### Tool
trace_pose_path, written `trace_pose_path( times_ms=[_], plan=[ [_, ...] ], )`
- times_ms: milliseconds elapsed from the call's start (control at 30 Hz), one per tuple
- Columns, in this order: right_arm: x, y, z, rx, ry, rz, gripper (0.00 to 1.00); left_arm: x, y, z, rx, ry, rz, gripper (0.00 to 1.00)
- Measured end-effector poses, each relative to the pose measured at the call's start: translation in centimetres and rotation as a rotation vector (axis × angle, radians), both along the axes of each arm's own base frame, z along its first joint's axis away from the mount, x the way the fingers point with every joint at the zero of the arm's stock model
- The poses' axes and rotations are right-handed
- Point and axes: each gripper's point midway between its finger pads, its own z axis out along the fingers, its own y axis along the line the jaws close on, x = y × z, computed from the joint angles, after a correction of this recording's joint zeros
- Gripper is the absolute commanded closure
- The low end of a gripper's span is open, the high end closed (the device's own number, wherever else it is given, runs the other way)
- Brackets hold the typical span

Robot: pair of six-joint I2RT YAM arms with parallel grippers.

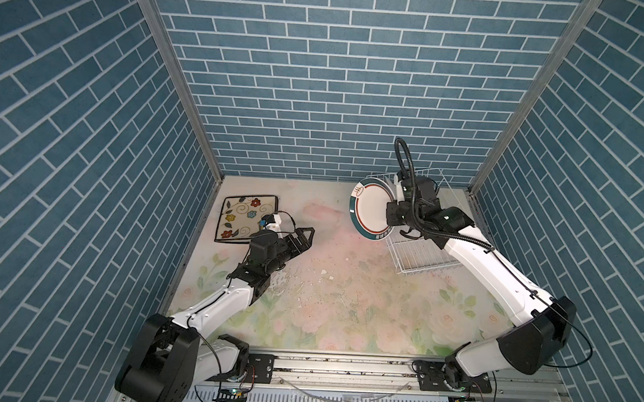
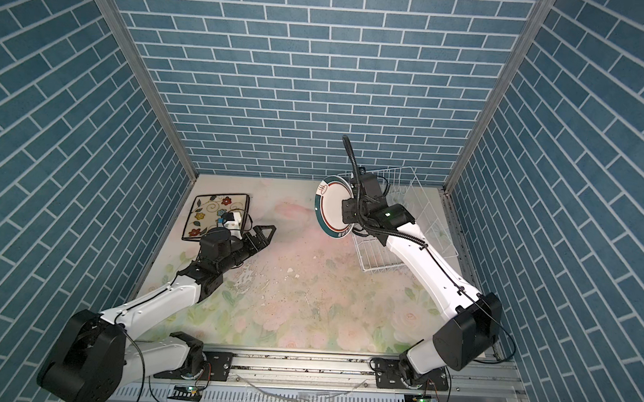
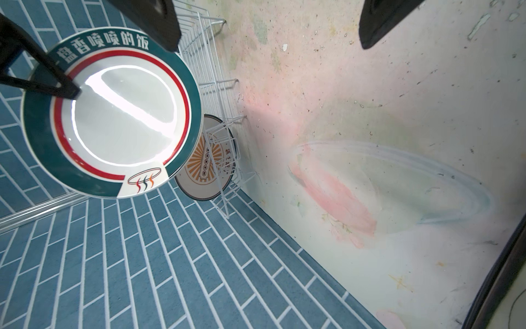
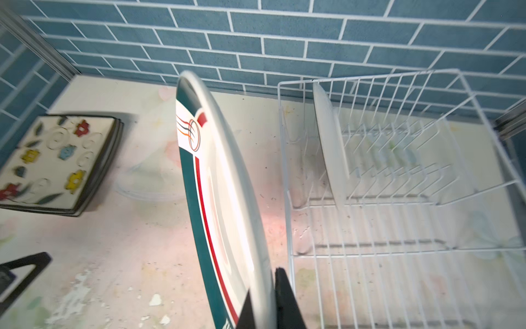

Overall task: Unload the plates from the dish rack
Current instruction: Place the plate at the top-center of the table.

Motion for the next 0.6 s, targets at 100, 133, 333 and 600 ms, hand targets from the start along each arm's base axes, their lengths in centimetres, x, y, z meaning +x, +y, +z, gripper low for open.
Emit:
trace_pose_path(
  times_ms=[100, 133, 333, 600],
  plan=[
    [-0.9, 1.0, -0.3, 0.109, 0.038, 0.038, 1.00, 0.0, -0.6, 0.5, -0.022, -0.018, -0.032, 0.02],
    [-1.1, 1.4, -0.4, 0.143, 0.052, 0.051, 1.00, 0.0, -0.9, 0.6, -0.031, -0.023, -0.046, 0.03],
    [-2.3, 3.2, -2.2, 0.289, 0.141, 0.112, 1.00, 0.1, -2.3, 0.8, -0.086, -0.031, -0.114, 0.14],
    [-3.1, 4.4, -2.9, 0.423, 0.212, 0.155, 1.00, 0.2, -3.2, 1.1, -0.138, -0.040, -0.154, 0.26]
  ],
)
